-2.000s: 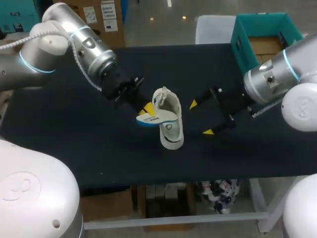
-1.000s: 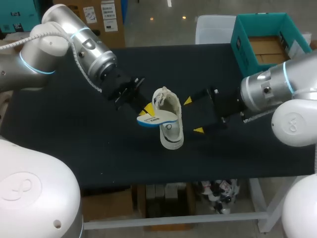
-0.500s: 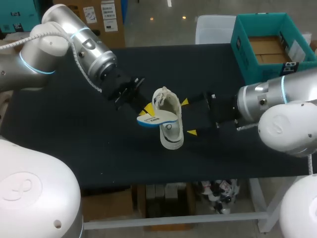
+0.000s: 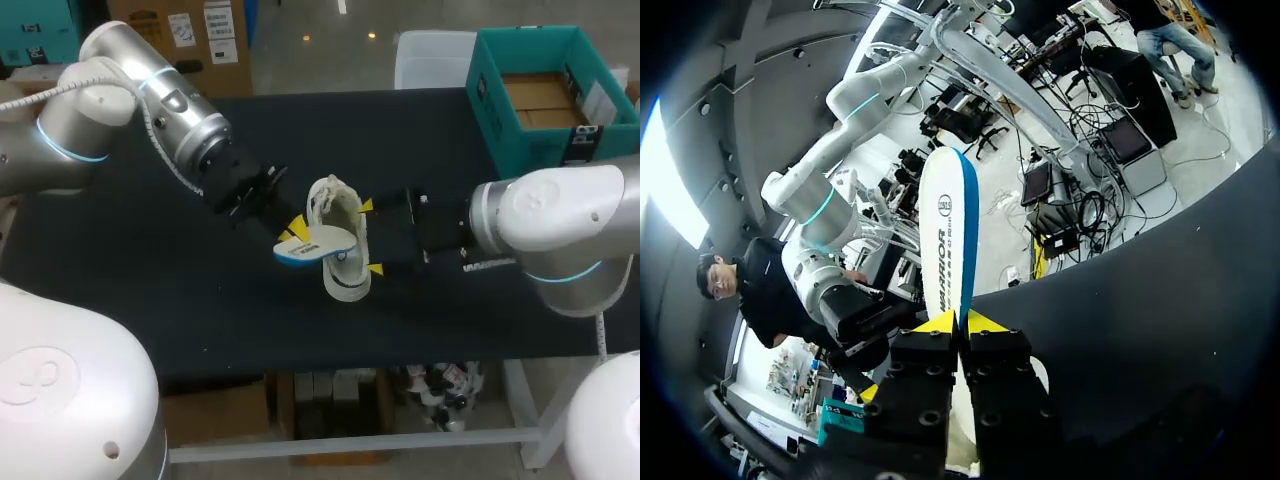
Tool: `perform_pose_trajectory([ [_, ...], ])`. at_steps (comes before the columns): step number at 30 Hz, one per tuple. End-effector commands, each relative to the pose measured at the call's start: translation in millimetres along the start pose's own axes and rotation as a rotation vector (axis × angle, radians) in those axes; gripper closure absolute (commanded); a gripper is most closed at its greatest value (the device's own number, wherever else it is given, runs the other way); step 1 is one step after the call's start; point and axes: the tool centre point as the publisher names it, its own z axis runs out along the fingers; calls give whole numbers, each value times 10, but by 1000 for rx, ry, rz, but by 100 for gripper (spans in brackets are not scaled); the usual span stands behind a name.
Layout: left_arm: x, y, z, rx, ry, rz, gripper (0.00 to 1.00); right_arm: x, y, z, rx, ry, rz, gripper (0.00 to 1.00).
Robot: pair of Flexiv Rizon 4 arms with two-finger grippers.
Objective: Open the shoe tongue, take the insole out of the shoe, put the insole back into the shoe, and pack the shoe into the shoebox
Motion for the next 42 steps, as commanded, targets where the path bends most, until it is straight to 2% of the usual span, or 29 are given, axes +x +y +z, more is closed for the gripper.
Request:
perform_pose_trajectory([
  [1,39,15,16,-8,-21,4,100,-29,30,21,33,30,-1,0],
  [3,34,38,1,-14,-38,5,100,-37,24,64,48,41,5,0],
  [5,28,58,-19,-14,-58,10,100,-45,32,94,51,43,7,6],
  [6,27,68,-24,-16,-63,10,100,-48,31,115,60,49,11,15],
  [7,28,80,-27,-13,-74,13,100,-51,30,138,68,54,12,28],
  [10,31,98,-22,-9,-81,12,100,-52,47,185,81,69,18,38],
  [12,29,101,-15,0,-92,19,100,-42,56,199,86,78,19,50],
  [19,-11,160,72,13,-106,17,100,-16,37,226,97,72,16,51],
  [30,7,192,155,13,-98,4,100,-17,-35,136,99,82,12,64],
  [36,32,197,144,4,-102,-3,100,-32,-43,150,110,86,8,76],
  [39,42,203,139,1,-105,-6,100,-34,-40,165,119,88,5,100],
  [42,48,211,134,-2,-108,-12,100,-30,-41,177,120,88,4,100],
])
